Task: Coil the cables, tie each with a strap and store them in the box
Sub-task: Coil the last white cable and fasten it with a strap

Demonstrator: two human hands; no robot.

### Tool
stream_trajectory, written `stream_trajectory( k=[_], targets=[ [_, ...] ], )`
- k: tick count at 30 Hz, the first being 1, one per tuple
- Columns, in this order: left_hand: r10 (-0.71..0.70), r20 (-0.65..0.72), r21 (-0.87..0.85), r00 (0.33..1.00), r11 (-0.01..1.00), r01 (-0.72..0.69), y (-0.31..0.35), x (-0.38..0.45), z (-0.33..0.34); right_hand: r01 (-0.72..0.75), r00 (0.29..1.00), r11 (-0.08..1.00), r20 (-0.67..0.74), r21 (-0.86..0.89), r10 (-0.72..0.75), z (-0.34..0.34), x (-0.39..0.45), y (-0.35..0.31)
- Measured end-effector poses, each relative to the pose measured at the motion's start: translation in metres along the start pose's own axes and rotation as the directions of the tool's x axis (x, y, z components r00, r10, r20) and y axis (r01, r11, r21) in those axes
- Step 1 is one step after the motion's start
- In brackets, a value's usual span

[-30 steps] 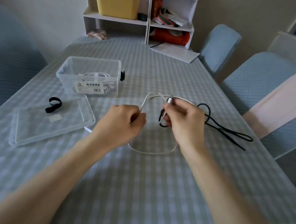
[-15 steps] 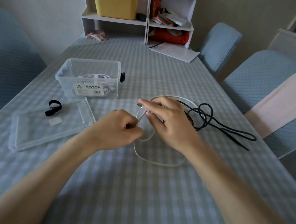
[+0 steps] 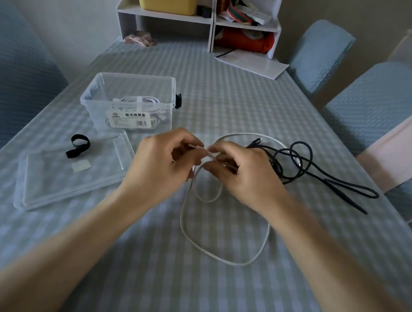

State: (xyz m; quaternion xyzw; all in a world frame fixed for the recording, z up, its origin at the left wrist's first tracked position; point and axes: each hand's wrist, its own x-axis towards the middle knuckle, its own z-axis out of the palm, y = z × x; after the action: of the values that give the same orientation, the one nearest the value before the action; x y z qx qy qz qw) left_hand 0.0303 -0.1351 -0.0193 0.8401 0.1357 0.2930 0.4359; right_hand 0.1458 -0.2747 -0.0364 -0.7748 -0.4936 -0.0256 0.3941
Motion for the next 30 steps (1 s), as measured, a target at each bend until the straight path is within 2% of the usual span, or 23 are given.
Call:
stream_trajectory(
  k=[2,5,10,14,17,20,23,25,26,30],
  targets=[
    [-0.127,-0.036,-0.119,0.991,0.985,0.122,0.0,0.0,-0.001,-0.006,0.999,1.0,0.039,-0.006,0.006,-0.003,-0.001,-0.001],
    [-0.223,-0.077,-0.272,0.972,0.942,0.194,-0.002,0.002,-0.004,-0.026,0.996,0.999,0.082,0.037,0.023,-0.011,-0.004,-0.003],
    [-0.264,-0.15,-0.328,0.953,0.922,0.204,-0.005,0.007,-0.005,-0.266,0.96,0.942,0.143,0.203,0.24,-0.028,-0.007,-0.001],
    [-0.307,-0.264,-0.308,0.915,0.925,0.222,-0.012,0.012,-0.016,-0.304,0.938,0.952,0.163,-0.033,0.305,-0.041,-0.009,0.005],
    [-0.336,-0.296,-0.294,0.894,0.923,0.25,-0.016,0.017,-0.022,-0.36,0.907,0.928,0.195,-0.101,0.373,-0.051,-0.014,0.009],
    [-0.319,-0.182,-0.289,0.93,0.921,0.26,-0.008,0.013,-0.011,-0.311,0.931,0.947,0.177,-0.079,0.32,-0.047,-0.013,0.004],
    [-0.151,0.012,-0.185,0.988,0.971,0.151,0.004,0.003,0.006,-0.266,0.96,0.964,0.102,0.027,0.262,-0.034,-0.011,-0.004],
    [-0.066,0.078,-0.065,0.995,0.995,0.071,0.01,-0.002,0.014,-0.222,0.974,0.973,0.059,0.064,0.218,-0.026,-0.009,-0.007],
    [-0.063,0.093,-0.041,0.994,0.997,0.067,0.013,-0.002,0.017,-0.204,0.979,0.977,0.033,0.067,0.203,-0.025,-0.01,-0.008],
    [-0.198,0.228,0.012,0.953,0.98,0.201,0.011,0.003,0.018,-0.125,0.992,0.989,-0.025,0.078,0.127,-0.02,-0.012,-0.003]
  ],
)
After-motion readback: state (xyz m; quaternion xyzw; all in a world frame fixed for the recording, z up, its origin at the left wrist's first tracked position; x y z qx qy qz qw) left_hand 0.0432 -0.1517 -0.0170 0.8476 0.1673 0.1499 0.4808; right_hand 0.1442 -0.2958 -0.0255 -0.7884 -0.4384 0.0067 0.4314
